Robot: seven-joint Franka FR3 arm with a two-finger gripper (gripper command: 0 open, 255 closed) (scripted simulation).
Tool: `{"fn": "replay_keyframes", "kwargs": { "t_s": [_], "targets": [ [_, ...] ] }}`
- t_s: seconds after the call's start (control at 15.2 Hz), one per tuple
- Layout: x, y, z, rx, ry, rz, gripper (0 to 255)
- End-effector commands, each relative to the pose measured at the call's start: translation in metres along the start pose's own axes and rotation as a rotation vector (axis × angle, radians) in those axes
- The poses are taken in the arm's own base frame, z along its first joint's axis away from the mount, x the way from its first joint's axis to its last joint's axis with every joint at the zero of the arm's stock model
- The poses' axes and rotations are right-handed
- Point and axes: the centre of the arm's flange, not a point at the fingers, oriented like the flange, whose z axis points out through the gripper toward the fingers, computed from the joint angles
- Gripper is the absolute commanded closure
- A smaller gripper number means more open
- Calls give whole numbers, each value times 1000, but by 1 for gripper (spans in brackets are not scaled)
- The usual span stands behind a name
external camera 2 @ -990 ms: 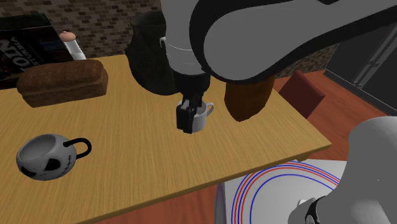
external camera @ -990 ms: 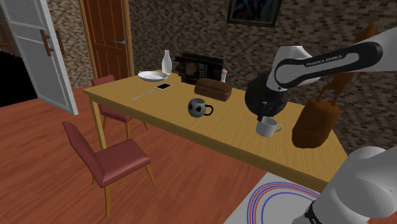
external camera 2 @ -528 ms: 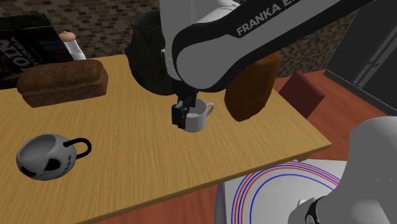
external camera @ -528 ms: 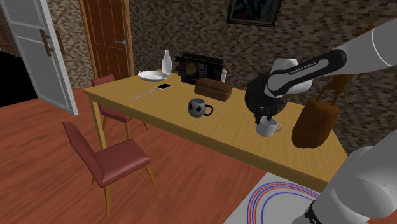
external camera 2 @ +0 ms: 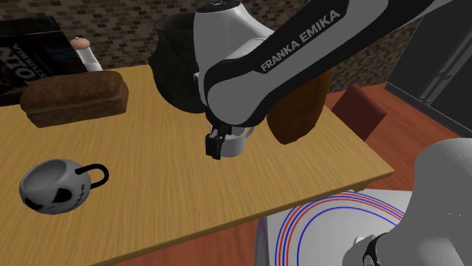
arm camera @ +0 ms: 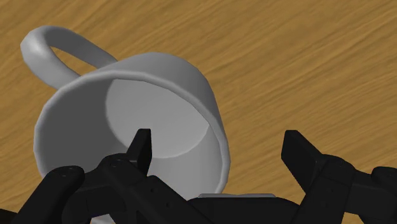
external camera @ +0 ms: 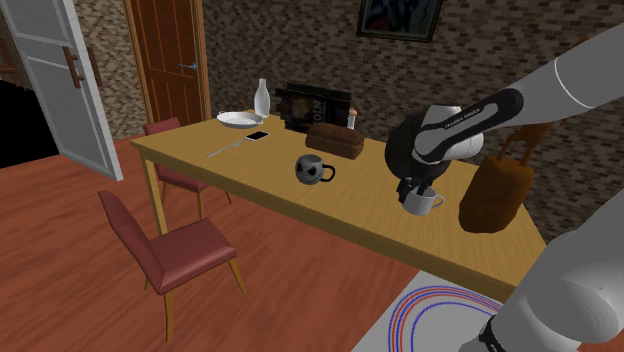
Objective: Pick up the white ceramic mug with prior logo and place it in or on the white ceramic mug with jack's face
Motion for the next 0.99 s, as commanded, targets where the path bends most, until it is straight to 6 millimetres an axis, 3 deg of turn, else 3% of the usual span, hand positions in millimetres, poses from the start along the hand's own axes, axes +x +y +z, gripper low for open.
{"fn": "replay_keyframes", "kwargs": {
  "t_s": [0.0,0.33,0.4,0.92],
  "targets": [
    [0,0,2,0,1,0,0],
    [0,0,2,0,0,0,0],
    [0,0,2,0,0,0,255],
    [0,0,2,0,1,0,255]
  ]
}}
